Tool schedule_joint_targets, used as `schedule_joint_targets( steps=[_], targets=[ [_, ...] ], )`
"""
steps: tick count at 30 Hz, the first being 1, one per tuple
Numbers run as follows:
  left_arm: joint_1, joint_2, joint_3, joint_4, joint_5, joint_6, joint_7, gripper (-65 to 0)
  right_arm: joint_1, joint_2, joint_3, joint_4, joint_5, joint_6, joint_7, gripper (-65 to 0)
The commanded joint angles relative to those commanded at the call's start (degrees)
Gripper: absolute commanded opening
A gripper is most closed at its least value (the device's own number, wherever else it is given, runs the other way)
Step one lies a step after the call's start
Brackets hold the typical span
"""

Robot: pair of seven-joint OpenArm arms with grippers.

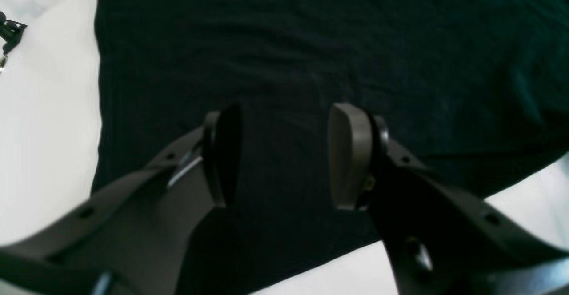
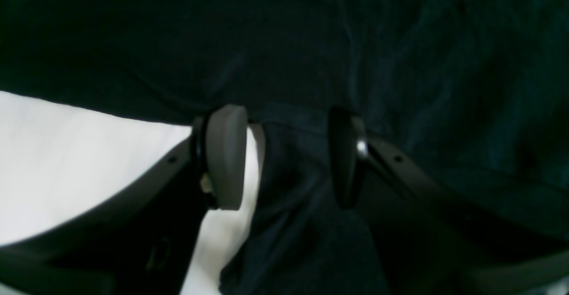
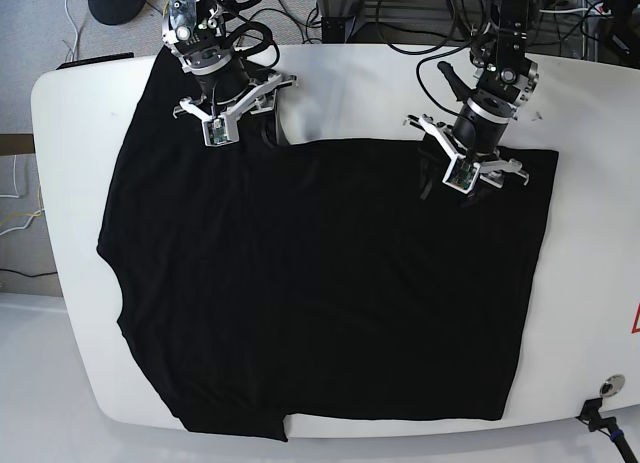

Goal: Fold the T-shirt properly

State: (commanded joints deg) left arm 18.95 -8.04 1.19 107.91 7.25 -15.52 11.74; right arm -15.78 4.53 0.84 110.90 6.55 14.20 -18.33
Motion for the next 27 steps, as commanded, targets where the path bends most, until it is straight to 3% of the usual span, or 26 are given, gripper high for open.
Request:
schedule_joint_targets(
  steps=[8,17,27],
  targets=[
    [-0.3,0.0,4.0,0.0,-0.2,0.0,0.0,-35.6,0.2,0.0,-0.2,-0.1,0.0,0.35,0.0,-36.3],
    [-1.6,0.1,21.1,0.0,-0.1,0.0,0.1,-35.9,2.0,0.0,-1.1,0.0,0.1,0.35,0.0,-36.2],
    [-2.6,2.1,28.2,-0.2,-0.1,0.0,0.2,-35.6,2.0,0.1,-2.5,0.3,-0.1,0.35,0.0,-36.2]
  ],
)
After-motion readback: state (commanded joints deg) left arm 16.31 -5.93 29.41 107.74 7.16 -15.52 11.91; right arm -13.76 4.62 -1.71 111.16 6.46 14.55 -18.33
